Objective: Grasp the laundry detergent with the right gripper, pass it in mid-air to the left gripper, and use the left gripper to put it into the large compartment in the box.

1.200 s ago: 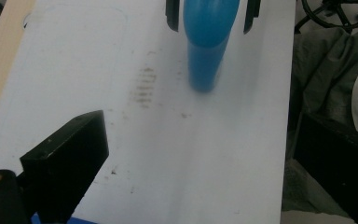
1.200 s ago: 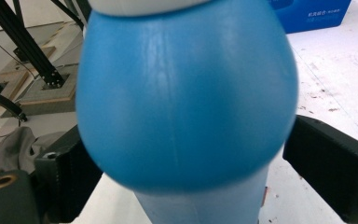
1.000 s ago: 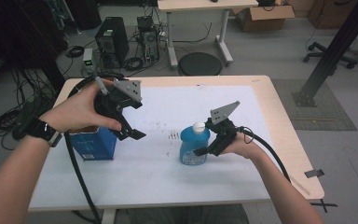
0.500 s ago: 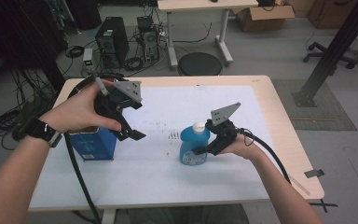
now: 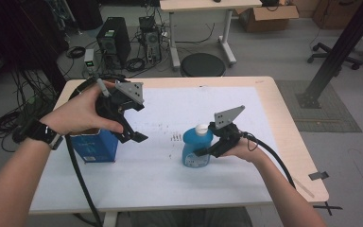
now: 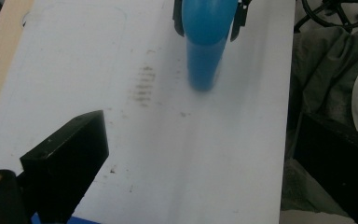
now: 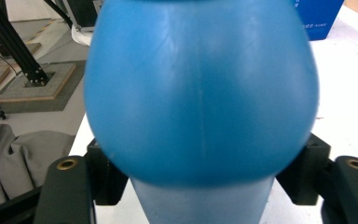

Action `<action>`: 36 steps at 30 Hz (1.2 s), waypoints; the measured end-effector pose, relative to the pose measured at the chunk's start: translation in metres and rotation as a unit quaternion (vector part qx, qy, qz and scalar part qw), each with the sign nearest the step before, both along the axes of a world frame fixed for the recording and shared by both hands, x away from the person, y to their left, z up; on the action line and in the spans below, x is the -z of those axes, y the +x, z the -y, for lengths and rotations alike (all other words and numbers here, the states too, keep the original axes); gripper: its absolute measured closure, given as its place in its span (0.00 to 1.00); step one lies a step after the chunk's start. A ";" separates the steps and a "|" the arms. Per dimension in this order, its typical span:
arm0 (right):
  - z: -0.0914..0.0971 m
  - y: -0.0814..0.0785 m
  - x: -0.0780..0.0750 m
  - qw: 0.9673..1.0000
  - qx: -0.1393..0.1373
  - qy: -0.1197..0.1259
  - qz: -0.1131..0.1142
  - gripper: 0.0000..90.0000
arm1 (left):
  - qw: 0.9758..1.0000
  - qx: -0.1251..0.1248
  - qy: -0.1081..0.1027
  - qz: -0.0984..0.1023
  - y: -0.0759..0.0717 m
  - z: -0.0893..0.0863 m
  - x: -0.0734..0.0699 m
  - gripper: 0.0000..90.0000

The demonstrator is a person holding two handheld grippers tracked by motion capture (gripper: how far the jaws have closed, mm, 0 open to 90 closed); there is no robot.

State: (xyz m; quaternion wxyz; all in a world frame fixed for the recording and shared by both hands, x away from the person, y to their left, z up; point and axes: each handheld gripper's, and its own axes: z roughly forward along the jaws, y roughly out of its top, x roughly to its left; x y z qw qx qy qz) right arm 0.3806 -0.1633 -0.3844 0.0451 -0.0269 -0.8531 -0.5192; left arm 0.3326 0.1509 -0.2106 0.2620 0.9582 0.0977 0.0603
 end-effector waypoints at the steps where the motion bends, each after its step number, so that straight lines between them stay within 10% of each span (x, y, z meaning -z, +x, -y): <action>1: 0.000 0.000 0.000 1.000 -0.002 -0.002 0.003 0.37 | 1.000 0.002 0.001 0.001 0.000 0.000 0.000 0.05; 24: -0.001 -0.004 -0.008 1.000 -0.001 -0.008 0.024 0.47 | 1.000 0.002 -0.003 0.004 0.000 0.000 -0.006 0.05; 36: -0.018 -0.007 -0.062 0.999 -0.014 -0.007 0.032 0.47 | 1.000 0.010 -0.004 0.010 0.002 0.010 -0.019 0.04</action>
